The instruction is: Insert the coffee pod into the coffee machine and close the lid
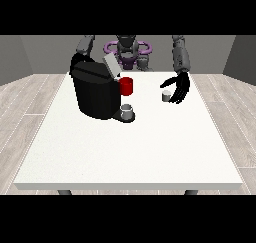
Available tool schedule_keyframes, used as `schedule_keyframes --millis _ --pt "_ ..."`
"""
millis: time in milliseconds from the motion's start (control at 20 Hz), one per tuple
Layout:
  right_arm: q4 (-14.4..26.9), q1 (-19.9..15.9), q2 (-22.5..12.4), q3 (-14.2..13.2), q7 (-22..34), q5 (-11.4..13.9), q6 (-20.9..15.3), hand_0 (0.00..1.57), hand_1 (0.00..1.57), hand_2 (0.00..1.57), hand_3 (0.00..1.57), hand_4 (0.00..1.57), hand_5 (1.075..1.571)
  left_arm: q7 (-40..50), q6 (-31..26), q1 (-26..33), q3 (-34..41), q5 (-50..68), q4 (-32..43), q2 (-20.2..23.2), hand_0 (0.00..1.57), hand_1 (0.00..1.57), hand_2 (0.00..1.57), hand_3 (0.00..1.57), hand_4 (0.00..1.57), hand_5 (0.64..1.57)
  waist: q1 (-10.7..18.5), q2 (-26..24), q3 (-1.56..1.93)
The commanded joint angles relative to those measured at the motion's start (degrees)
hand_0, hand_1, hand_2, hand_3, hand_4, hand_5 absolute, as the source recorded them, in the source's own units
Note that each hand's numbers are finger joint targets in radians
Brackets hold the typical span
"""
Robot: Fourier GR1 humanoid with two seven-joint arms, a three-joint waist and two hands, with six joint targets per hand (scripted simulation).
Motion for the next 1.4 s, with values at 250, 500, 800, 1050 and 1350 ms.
schedule_keyframes --millis 250,500,800,1050,1350 --pt "-1.16 -0.93 0.94 0.53 -0.9 -0.26 -0.1 0.0 0.0 0.0 0.0 0.51 1.571 -4.81 8.82 -4.93 1.92 -4.27 4.75 1.8 0.72 0.72 0.86 0.65 0.23 1.571 -2.33 3.62 -0.02" --pt "2.57 1.06 2.38 -0.13 -4.77 -1.52 -0.66 0.0 0.0 0.0 0.0 0.51 1.571 -2.85 10.99 -5.34 -0.1 -7.45 5.23 -0.71 0.84 0.84 0.97 0.75 0.38 1.571 -0.95 1.29 0.02" --pt "0.0 -0.78 1.05 -0.52 0.93 -0.99 -1.19 0.0 0.0 0.0 0.0 0.41 1.571 -5.65 10.31 -4.37 -1.47 -11.11 9.48 2.09 0.97 0.97 1.05 0.79 0.32 1.571 -0.76 1.02 0.0" --pt "-1.53 -0.71 1.26 0.01 -0.97 -2.65 0.97 0.0 0.0 0.0 0.0 0.43 1.571 -7.62 11.86 -8.73 0.44 -10.72 10.41 1.87 1.27 1.27 1.4 1.36 0.51 1.571 -3.23 3.04 -0.01" --pt "6.06 0.12 2.01 -1.52 -3.54 -1.71 -0.97 0.0 0.0 0.0 0.0 0.49 1.571 -9.03 4.84 -10.97 -2.55 -10.6 4.76 -1.25 1.4 1.4 1.42 1.36 0.6 1.571 1.07 -2.91 0.04"
